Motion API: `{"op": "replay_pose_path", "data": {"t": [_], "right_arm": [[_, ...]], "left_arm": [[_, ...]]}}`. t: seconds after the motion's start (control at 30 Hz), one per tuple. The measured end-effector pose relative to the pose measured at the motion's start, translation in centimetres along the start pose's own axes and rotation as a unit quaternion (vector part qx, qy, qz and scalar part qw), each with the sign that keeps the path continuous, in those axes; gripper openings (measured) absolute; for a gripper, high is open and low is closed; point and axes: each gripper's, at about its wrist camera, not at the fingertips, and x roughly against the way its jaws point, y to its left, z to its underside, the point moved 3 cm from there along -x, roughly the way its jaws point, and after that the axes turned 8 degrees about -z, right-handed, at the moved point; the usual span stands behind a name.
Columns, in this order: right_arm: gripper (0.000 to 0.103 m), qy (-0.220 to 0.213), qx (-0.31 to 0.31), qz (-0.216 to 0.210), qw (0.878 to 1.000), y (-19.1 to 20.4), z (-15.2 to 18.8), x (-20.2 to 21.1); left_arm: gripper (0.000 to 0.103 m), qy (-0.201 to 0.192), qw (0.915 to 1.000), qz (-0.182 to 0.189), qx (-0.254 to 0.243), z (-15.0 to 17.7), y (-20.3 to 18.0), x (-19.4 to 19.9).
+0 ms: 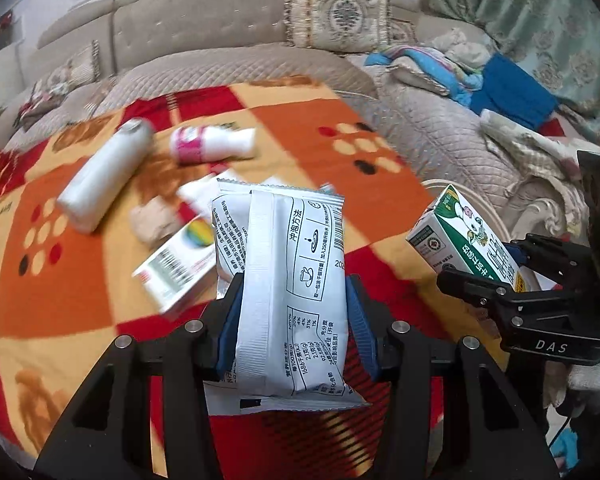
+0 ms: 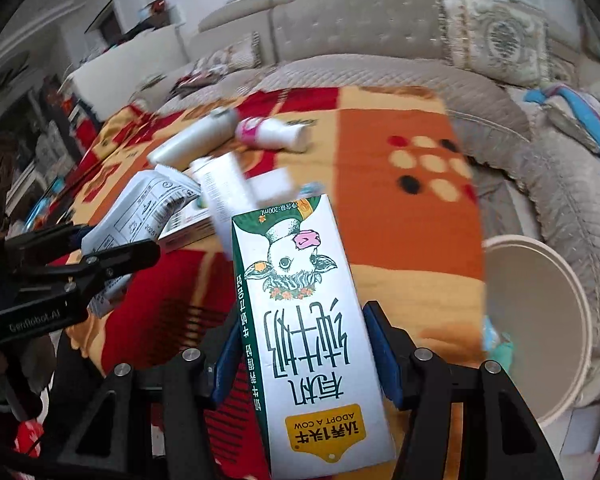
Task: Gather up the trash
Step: 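Carry the wipes packet and milk carton over the white bin with both tools, then open the right tool over the bin while the left tool releases the wipes packet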
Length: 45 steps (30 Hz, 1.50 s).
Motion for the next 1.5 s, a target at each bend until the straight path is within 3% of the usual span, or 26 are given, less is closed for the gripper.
{"op": "replay_pose_path", "data": {"t": [0.4, 0.87, 1.1, 1.5], "right_arm": [[0.056, -0.027, -0.085, 0.055, 0.995, -8.7, 1.5, 4.2], [0.056, -0.037, -0.188, 0.09, 0.977, -17.4, 4.8, 6.7], [0.056, -0.03, -0.218, 0.101, 0.97, -20.2, 5.9, 6.1], [0.056, -0.024, -0.263, 0.108, 0.958, -23.3, 7.0, 5.0]], "left_arm": [[0.047, -0.002, 0.9977, 0.036, -0.057, -3.2, -8.6, -2.9], [0.047, 0.018, 0.9914, 0.077, -0.104, -5.0, -16.9, -6.2], [0.047, 0.036, 0.9897, 0.089, -0.106, -5.3, -19.7, -8.0], [0.051, 0.053, 0.9888, 0.101, -0.096, -5.3, -21.2, -9.8]]}}
